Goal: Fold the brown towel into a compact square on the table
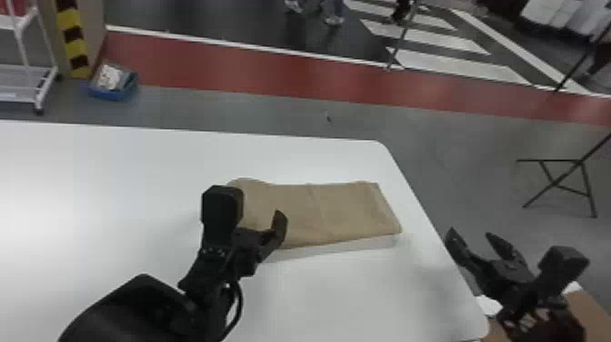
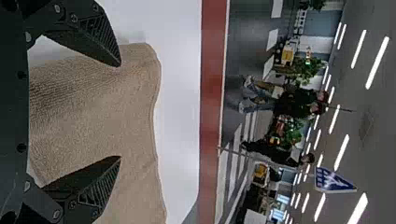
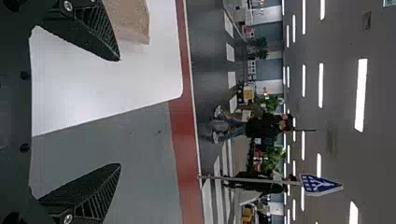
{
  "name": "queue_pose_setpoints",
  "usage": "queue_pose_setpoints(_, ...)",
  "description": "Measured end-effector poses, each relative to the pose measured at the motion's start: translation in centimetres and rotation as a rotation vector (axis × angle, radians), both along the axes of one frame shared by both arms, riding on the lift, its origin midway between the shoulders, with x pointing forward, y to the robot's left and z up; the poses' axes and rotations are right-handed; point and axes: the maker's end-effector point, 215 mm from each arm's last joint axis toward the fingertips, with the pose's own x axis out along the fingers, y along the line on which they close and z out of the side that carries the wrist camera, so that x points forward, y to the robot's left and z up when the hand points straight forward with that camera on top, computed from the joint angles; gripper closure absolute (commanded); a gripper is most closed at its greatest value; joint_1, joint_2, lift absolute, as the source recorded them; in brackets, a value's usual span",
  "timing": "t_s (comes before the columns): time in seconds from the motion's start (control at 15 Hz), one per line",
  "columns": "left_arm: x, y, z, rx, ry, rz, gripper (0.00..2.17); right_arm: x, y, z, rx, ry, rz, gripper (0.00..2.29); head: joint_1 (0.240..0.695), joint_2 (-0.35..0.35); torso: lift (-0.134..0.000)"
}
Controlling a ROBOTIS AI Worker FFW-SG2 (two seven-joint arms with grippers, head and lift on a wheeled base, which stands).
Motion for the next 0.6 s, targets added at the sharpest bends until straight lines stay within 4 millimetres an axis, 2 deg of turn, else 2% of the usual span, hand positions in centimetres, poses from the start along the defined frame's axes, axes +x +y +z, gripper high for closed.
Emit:
queue_pose_setpoints(0.2,0.4,0.5,-1.2,0.037,0.007,0.009,0.21,-0.8,-1.1,-0.2,-0.007,-0.005,-0.018,0.08,0.695,-0.350,-0.124)
queue_pose_setpoints(0.4,1.0,2.3,-2.3,0.094,0.008,0.040,0.22,-0.5,-0.8,-0.2,-0.008,-0.008,-0.013,0.08,0.695,-0.350,-0.124)
queue_pose_setpoints(0.6,0.3,3.2,-4.5,0.154,0.061,0.031,0.34,0.0,-0.6,-0.2,-0.008,-0.011,-0.009,0.08,0.695,-0.350,-0.124)
